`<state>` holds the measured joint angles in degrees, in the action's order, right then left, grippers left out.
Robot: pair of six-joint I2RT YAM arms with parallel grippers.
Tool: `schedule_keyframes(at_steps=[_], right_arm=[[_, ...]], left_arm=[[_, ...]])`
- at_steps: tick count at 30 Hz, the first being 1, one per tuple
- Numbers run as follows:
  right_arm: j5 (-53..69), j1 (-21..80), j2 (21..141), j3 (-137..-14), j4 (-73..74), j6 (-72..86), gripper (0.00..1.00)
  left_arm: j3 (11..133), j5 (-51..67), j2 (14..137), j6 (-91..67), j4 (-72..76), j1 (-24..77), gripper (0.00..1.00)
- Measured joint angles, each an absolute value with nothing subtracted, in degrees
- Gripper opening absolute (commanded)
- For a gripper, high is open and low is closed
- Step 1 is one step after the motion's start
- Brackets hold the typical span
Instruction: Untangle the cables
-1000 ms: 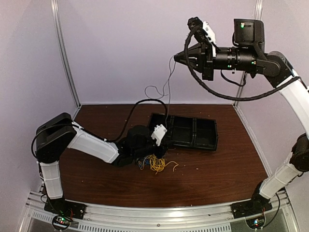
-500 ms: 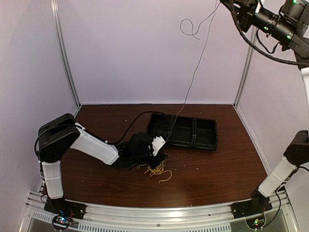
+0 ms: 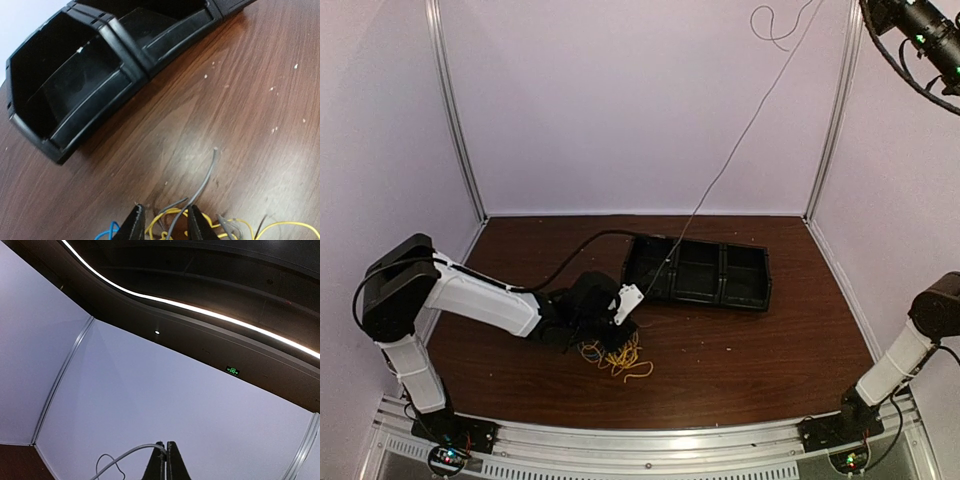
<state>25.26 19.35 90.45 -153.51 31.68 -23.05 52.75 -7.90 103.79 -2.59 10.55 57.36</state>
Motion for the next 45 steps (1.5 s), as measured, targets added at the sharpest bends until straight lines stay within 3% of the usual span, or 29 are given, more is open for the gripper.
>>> schedule_keyframes(at_steps=[10,22,34,35,39,40,43,45], right_arm=[[20.88,14.68,87.18,-150.67,28.29,-22.57,0.00],[23.03,14.31,65.01,-92.97,36.84,-28.80,0.00],[23.42,14.22,50.13,-52.66,49.91,-44.91,0.00],[22.76,14.22,50.39,-50.13,50.30,-46.09,0.02],[20.34,14.22,50.61,-44.47,52.84,-49.58,0.52],[19.92,14.22,50.85,-44.36,53.32,-50.15,0.59],[20.27,14.22,52.86,-46.33,55.09,-52.40,0.71],[22.33,14.31,55.37,-49.76,56.75,-53.01,0.73]], left_arm=[[40.53,-15.20,92.23,-7.57,4.45,53.23,0.31],[35.14,-22.63,81.60,-12.16,4.03,51.53,0.30],[31.31,-22.94,73.08,-13.19,6.59,51.35,0.30],[31.46,-22.94,72.71,-13.13,6.57,51.35,0.30],[33.01,-22.96,72.05,-12.23,6.17,51.35,0.30],[33.47,-22.96,71.81,-11.86,6.11,51.35,0.30],[34.65,-22.98,71.11,-11.20,6.07,51.35,0.32],[35.16,-22.98,70.94,-11.03,6.00,51.35,0.36]])
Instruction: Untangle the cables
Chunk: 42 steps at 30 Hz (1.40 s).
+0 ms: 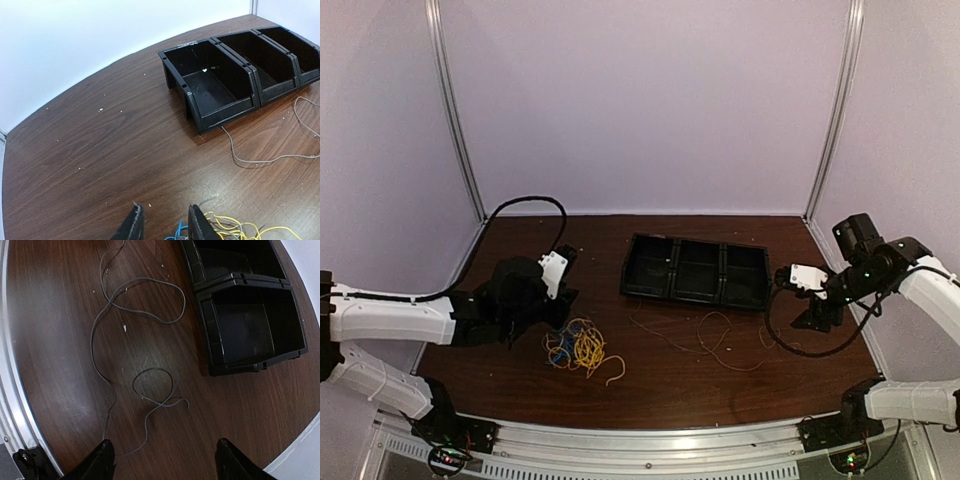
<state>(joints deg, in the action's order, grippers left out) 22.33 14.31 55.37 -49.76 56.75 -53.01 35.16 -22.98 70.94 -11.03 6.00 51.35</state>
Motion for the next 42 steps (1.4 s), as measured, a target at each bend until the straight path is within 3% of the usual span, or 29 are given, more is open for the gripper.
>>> schedule_keyframes(at_steps=[9,15,21,26,42], right_arm=[[30.92,26.70,66.92,-58.74,51.29,-47.44,0.68],[31.24,36.95,78.59,-58.00,40.91,-39.22,0.64],[29.95,40.49,89.34,-58.00,35.18,-33.98,0.65],[29.02,40.53,91.29,-57.14,33.30,-32.77,0.66],[26.52,41.17,97.49,-56.80,30.33,-29.93,0.62]], left_arm=[[39.09,-22.92,72.10,-14.81,0.12,51.35,0.73],[40.77,-20.62,72.07,-20.14,-7.49,51.35,0.87],[40.99,-13.76,69.19,-25.50,-13.93,51.35,0.90],[40.99,-8.40,62.35,-27.62,-14.57,51.35,0.89],[43.20,-16.75,60.86,-30.39,-17.76,51.35,0.85]])
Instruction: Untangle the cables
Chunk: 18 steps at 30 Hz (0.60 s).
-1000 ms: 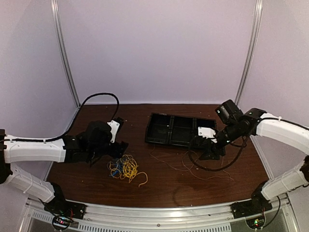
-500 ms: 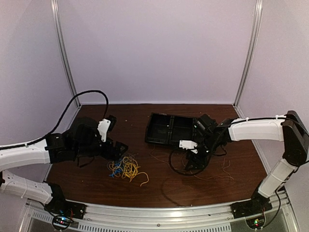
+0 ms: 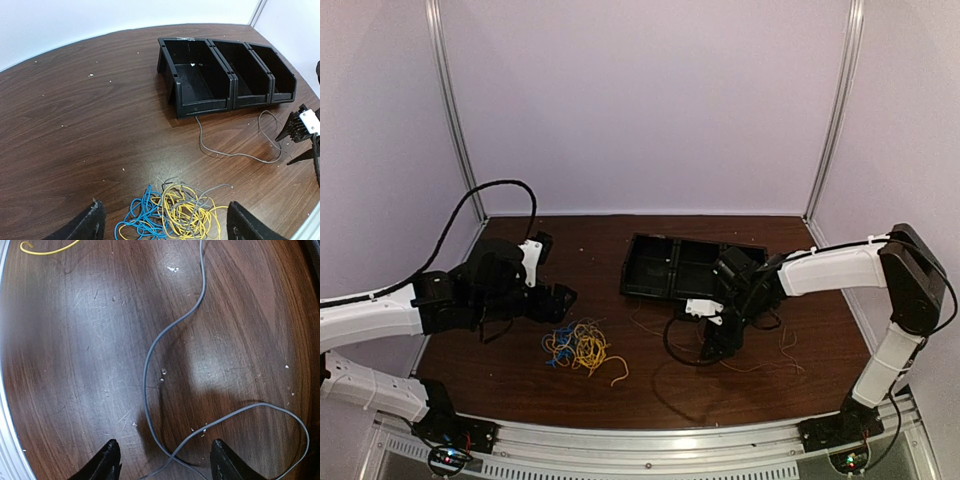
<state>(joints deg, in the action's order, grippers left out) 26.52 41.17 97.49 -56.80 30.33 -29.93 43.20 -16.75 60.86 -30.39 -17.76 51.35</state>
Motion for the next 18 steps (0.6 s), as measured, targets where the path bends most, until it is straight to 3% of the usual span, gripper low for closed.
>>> schedule_keyframes(at_steps=[6,10,18], right_arm=[[26.28,41.25,99.42,-56.73,29.78,-29.76,0.60],[26.28,41.71,100.16,-56.77,29.04,-29.80,0.54],[21.69,44.29,100.88,-56.82,25.52,-28.32,0.29]], left_arm=[[43.20,-16.73,60.86,-30.46,-17.63,51.35,0.85],[43.18,-16.73,60.80,-30.46,-17.61,51.35,0.85],[42.96,-16.78,60.51,-30.59,-16.45,51.35,0.85]])
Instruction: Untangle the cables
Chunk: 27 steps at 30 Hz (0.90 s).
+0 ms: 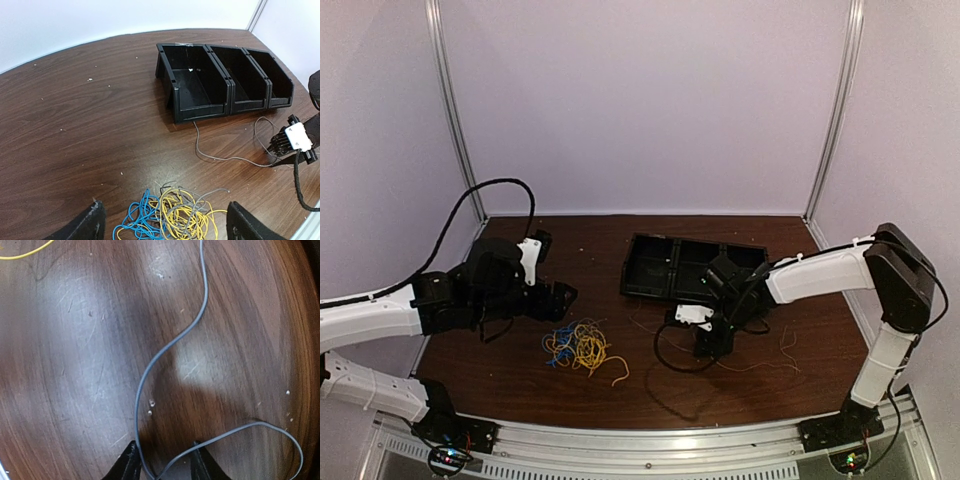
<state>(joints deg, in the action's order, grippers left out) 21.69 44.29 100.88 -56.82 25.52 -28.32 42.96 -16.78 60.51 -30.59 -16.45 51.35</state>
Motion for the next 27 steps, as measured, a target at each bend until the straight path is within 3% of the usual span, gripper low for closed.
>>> schedule_keyframes(at_steps=[4,12,20,27], right_arm=[[18.68,46.02,101.71,-57.45,23.51,-27.22,0.01],[16.82,46.65,98.08,-60.99,28.93,-26.85,0.00],[16.82,46.02,85.56,-82.70,34.54,-28.08,0.00],[15.46,43.51,86.72,-95.83,36.01,-29.87,0.00]], left_arm=[[42.96,-16.99,60.55,-30.59,-16.36,51.35,0.84],[42.74,-18.35,60.66,-30.61,-14.59,51.35,0.84],[42.35,-18.81,62.00,-30.65,-11.14,51.35,0.84],[42.30,-18.37,62.43,-31.05,-10.22,51.35,0.83]])
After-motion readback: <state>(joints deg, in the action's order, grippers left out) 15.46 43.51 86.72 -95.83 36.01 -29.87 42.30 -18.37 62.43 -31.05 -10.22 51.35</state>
